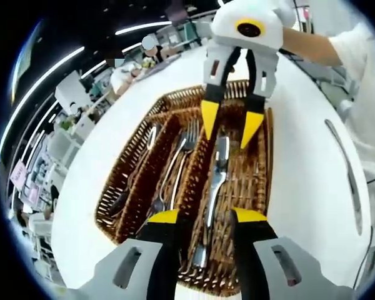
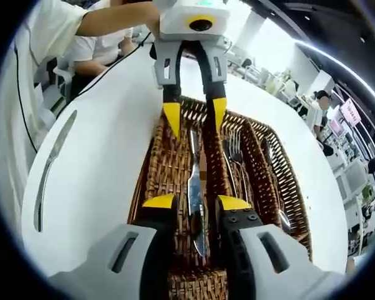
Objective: Arrange the knives, forks, and spoons in their matching storage slots by inserting each utensil handle-first until every utensil is classified and aligned in the correct compartment
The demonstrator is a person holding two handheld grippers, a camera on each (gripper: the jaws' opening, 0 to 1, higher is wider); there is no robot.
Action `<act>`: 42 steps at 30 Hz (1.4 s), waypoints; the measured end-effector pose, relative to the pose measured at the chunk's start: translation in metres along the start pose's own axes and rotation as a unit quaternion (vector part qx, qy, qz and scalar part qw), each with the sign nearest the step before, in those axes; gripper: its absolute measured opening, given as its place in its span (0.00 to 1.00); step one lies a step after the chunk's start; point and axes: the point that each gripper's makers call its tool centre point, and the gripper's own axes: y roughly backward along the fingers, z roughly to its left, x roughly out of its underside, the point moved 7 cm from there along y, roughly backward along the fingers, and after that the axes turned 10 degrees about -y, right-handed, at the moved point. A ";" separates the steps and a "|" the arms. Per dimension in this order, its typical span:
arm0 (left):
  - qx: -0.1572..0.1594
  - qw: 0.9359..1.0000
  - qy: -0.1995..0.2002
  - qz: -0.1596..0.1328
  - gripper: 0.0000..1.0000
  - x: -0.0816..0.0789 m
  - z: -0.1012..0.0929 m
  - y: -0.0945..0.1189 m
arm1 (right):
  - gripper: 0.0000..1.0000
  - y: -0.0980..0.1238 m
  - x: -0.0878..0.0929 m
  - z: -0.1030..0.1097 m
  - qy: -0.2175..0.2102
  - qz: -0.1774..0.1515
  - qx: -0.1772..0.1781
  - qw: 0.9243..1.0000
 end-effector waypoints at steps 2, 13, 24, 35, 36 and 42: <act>-0.002 1.000 -0.001 0.001 0.34 0.000 0.000 0.002 | 0.28 0.001 -0.001 0.000 -0.003 -0.003 -0.001 1.000; -0.018 1.000 -0.004 -0.001 0.43 -0.004 0.001 0.006 | 0.32 0.007 -0.002 0.001 -0.016 -0.015 -0.001 1.000; -0.039 0.999 0.010 -0.009 0.54 -0.005 0.001 0.014 | 0.39 0.018 -0.003 0.005 -0.035 -0.036 0.001 0.999; -0.071 0.997 0.020 -0.013 0.64 -0.003 0.002 0.027 | 0.49 0.025 0.001 0.013 -0.049 -0.043 0.001 0.998; -0.072 0.997 0.021 -0.013 0.65 -0.003 0.001 0.028 | 0.49 0.025 0.001 0.013 -0.048 -0.043 0.001 0.998; -0.086 0.995 0.032 -0.024 0.70 -0.005 -0.003 0.034 | 0.50 0.031 0.004 0.017 -0.052 -0.046 0.005 0.998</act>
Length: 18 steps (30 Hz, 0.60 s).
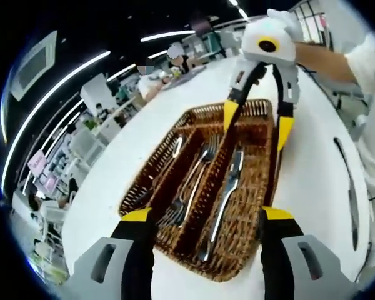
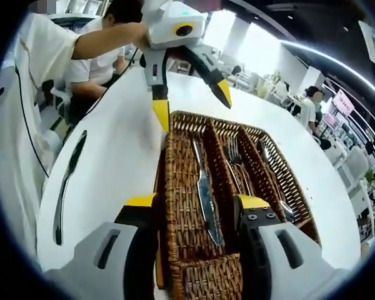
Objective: Arrange the knives, forks, and spoons in their matching storage slots by inserting each utensil handle-first until every utensil is classified and aligned in the correct compartment
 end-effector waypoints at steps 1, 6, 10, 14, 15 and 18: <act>-0.003 1.000 0.003 -0.003 0.70 0.000 -0.001 0.001 | 0.50 0.001 0.001 0.001 -0.002 -0.001 0.001 1.000; -0.029 0.997 0.070 -0.029 0.74 0.001 -0.010 0.012 | 0.50 0.007 0.004 0.003 -0.009 -0.002 0.013 1.000; -0.034 0.994 0.100 -0.039 0.76 0.002 -0.016 0.016 | 0.50 0.012 0.008 0.008 -0.012 0.001 0.017 1.000; -0.037 0.987 0.146 -0.052 0.78 0.004 -0.030 0.018 | 0.51 0.017 0.013 0.013 -0.019 -0.005 0.016 1.000; -0.035 0.986 0.152 -0.053 0.78 0.005 -0.033 0.018 | 0.51 0.018 0.014 0.014 -0.020 -0.005 0.016 1.000; -0.041 0.984 0.166 -0.051 0.80 0.006 -0.040 0.019 | 0.51 0.019 0.018 0.015 -0.023 -0.003 0.017 1.000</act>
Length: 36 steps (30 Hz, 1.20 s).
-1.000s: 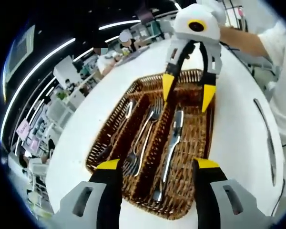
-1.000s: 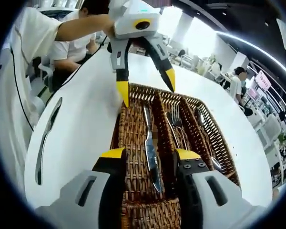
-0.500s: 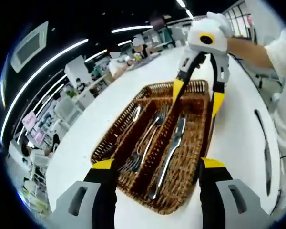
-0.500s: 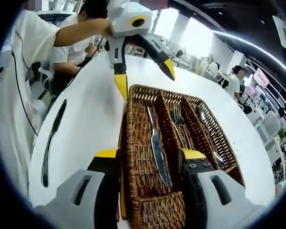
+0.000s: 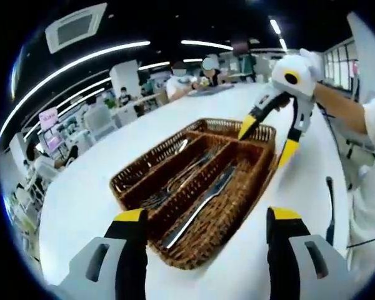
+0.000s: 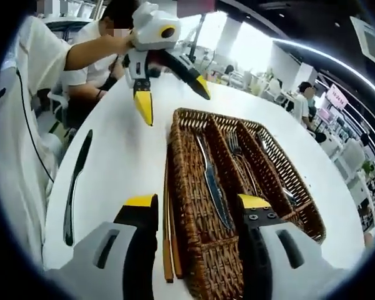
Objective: Arrange the knives, forks, and spoons in their matching storage slots by inserting each utensil handle-first until every utensil is classified and aligned in the correct compartment
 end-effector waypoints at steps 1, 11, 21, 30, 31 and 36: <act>-0.001 1.000 0.002 0.000 0.80 0.000 0.000 0.000 | 0.51 0.000 0.001 0.000 -0.001 0.000 0.001 1.000; 0.000 1.000 0.012 -0.005 0.81 0.005 -0.016 0.008 | 0.52 0.011 0.007 0.008 -0.014 -0.010 0.010 1.000; -0.009 0.999 0.033 -0.015 0.81 0.019 -0.042 0.019 | 0.53 0.025 0.019 0.023 -0.026 -0.022 0.018 0.999; -0.006 0.999 0.037 -0.012 0.83 0.023 -0.062 0.022 | 0.53 0.033 0.027 0.033 -0.032 -0.025 0.025 0.999; -0.003 0.999 0.037 -0.013 0.83 0.023 -0.063 0.021 | 0.53 0.034 0.027 0.035 -0.031 -0.025 0.025 0.999; 0.002 0.999 0.036 -0.013 0.83 0.021 -0.069 0.020 | 0.53 0.037 0.025 0.038 -0.031 -0.030 0.025 0.999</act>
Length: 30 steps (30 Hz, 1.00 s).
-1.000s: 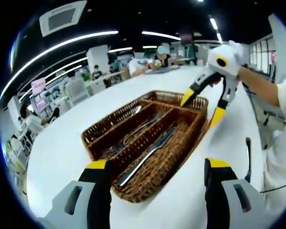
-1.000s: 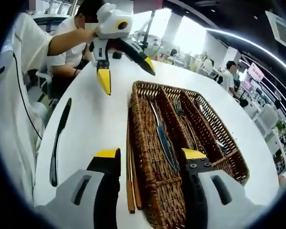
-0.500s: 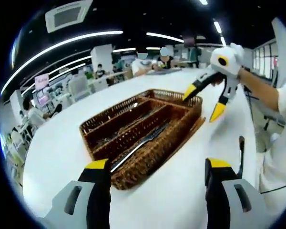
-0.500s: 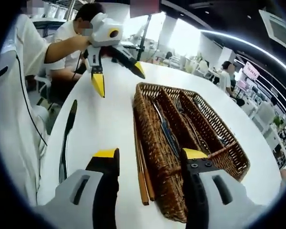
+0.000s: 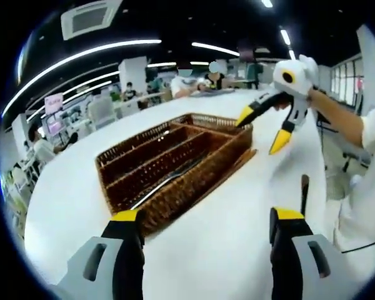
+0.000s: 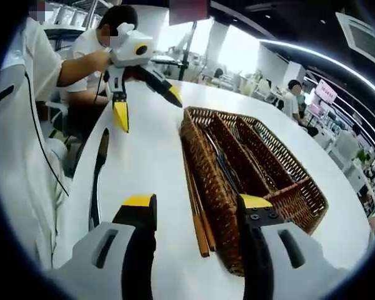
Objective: Arrange the knives, forks, and spoons in their matching storage slots by inserting each utensil handle-first until every utensil is classified and aligned in the correct compartment
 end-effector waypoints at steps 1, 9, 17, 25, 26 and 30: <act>0.002 1.000 0.001 0.000 0.83 0.000 -0.001 0.000 | 0.53 0.001 0.000 0.000 0.000 -0.001 0.000 1.000; 0.007 1.000 0.003 0.002 0.82 0.002 -0.005 0.000 | 0.53 0.004 0.001 0.004 -0.002 -0.001 0.002 1.000; 0.008 1.000 0.012 -0.002 0.82 0.005 -0.007 0.002 | 0.53 0.010 0.004 0.009 -0.007 -0.005 0.007 1.000; 0.011 1.000 0.012 0.006 0.82 0.011 -0.013 0.004 | 0.52 0.015 0.011 0.017 -0.014 -0.001 0.007 1.000; 0.013 1.000 0.012 0.006 0.82 0.011 -0.015 0.004 | 0.52 0.016 0.011 0.019 -0.015 -0.001 0.006 1.000; 0.017 1.000 0.011 0.010 0.81 0.012 -0.019 0.004 | 0.52 0.019 0.012 0.024 -0.015 -0.001 0.005 1.000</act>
